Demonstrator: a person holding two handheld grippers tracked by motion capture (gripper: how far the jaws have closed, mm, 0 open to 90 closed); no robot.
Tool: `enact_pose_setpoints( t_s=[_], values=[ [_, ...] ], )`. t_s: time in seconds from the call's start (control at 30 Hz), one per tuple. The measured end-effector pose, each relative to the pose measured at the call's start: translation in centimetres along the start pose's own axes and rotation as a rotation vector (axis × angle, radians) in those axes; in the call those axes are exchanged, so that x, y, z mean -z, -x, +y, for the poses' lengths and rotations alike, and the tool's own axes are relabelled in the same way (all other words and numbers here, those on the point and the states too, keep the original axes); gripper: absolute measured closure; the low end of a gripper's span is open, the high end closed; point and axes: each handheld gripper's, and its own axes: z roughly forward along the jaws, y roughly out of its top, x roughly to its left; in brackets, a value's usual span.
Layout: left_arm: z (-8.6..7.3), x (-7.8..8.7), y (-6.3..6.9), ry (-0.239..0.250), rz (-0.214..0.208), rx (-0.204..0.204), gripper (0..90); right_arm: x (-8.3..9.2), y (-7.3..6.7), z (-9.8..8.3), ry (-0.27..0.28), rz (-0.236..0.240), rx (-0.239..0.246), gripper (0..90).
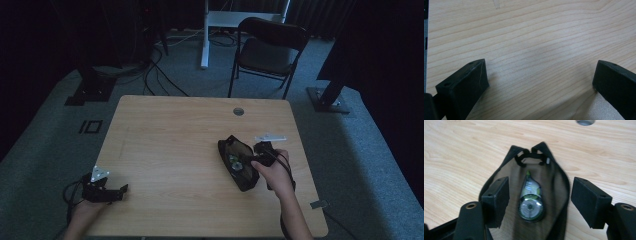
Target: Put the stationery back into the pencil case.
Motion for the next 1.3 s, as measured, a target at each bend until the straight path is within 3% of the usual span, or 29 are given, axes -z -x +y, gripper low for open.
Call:
enact_pose_setpoints(
  t_s=[0.3, 0.4, 0.67, 1.03, 1.3],
  values=[
    [0.0, 0.0, 0.0, 0.000, 0.000, 0.000, 0.0, 1.3, 1.7, -1.2, 0.039, -0.040, -0.023, 28.8],
    [0.0, 0.0, 0.0, 0.000, 0.000, 0.000, 0.0, 1.6, 2.3, -1.7, 0.055, -0.025, -0.038, 27.4],
    [0.0, 0.0, 0.0, 0.000, 0.000, 0.000, 0.0, 2.1, 4.0, -3.3, 0.098, -0.082, -0.070, 27.5],
    [0.0, 0.0, 0.0, 0.002, 0.000, 0.000, 0.0, 1.8, 6.1, -5.8, 0.099, -0.140, -0.103, 26.5],
    [0.0, 0.0, 0.0, 0.000, 0.000, -0.002, 0.0, 1.0, 7.4, -8.0, 0.100, -0.169, -0.159, 26.5]
  ],
)
